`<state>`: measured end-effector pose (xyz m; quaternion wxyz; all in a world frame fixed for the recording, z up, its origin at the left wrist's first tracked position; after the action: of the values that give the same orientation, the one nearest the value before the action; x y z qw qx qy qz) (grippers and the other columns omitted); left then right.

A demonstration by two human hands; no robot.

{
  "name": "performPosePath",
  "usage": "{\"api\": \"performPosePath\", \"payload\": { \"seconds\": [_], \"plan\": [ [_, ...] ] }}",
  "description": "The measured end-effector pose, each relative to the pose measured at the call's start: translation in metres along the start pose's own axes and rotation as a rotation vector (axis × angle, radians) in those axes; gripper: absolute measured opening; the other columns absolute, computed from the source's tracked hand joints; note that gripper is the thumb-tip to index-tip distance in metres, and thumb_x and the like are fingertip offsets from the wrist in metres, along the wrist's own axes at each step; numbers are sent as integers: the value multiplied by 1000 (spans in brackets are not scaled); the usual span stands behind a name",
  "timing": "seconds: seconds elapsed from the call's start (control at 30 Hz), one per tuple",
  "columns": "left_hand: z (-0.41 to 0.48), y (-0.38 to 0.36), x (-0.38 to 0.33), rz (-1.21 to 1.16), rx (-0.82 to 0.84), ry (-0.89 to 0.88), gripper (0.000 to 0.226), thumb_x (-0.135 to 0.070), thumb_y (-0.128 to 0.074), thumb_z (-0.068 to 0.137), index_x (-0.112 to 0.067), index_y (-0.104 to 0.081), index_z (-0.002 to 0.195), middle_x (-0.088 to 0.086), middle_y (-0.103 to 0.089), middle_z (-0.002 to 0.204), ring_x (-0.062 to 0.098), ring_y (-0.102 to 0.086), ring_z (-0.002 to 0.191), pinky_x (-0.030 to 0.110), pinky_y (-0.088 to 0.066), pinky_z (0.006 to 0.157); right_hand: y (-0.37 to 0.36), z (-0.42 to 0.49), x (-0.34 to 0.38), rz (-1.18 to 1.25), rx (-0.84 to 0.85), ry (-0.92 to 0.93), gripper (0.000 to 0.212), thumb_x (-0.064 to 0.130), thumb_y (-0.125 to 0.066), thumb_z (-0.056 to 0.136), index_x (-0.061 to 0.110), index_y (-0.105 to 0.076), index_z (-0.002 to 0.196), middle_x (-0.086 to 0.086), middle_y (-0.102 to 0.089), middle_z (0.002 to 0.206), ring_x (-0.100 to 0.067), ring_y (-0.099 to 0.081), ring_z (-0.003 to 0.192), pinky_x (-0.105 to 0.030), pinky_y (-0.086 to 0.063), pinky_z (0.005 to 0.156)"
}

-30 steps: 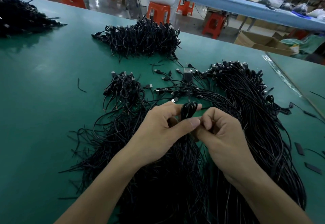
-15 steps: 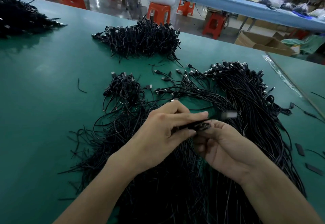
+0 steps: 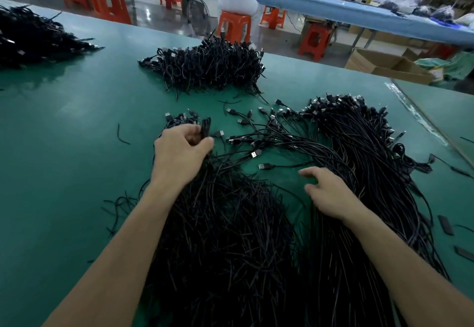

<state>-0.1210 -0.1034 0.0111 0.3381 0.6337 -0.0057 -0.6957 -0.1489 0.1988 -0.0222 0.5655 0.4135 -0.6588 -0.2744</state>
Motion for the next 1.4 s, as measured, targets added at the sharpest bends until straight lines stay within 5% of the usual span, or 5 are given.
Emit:
{"api": "performPosePath", "payload": {
  "seconds": [0.2,0.5,0.97,1.27,1.4],
  "plan": [
    [20,-9,20,171,-30,53,49,-24,-69,94,-12,-55,139,8,-57,124,27,-62,105,45,-52,98,-22,46,8,-390,110,54,73,-3,-45,96,23,-19,158,-2,-15,165,-26,-21,149,-42,-26,120],
    [-5,-11,14,195,-38,-112,14,-26,-65,95,-25,-71,108,-5,-51,108,21,-54,107,35,-49,89,-17,37,14,-883,-154,253,31,-6,-57,86,12,-52,111,-5,-60,106,-25,-55,103,-30,-42,79],
    [-49,-83,-48,218,586,-344,35,-33,-67,93,-30,-61,127,-7,-58,115,12,-55,109,41,-49,99,2,22,-12,-525,-10,252,31,-4,-47,96,13,-57,120,-8,-53,117,-26,-47,113,-35,-41,96],
    [-46,-86,-30,120,525,-178,13,-30,-64,95,-28,-68,107,-16,-64,100,10,-63,94,41,-55,90,19,2,5,-608,-574,237,50,3,-69,85,13,-57,132,-13,-51,130,-35,-48,120,-45,-40,97],
    [-40,-79,-27,67,436,-133,5,-31,-64,94,-35,-66,91,-19,-66,90,6,-65,87,40,-58,84,23,8,-8,-648,-488,-32,49,24,-55,99,15,-41,145,-10,-54,136,-31,-48,126,-44,-36,102]
  ]
}}
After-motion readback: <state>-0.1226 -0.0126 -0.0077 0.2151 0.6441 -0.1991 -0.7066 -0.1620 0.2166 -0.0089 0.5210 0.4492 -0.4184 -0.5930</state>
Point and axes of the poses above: each hand's wrist, its own z-axis towards the middle knuckle, its own y-axis out of the back of the hand, x = y × z, the point moved 5 cm from there along z, towards the middle knuckle
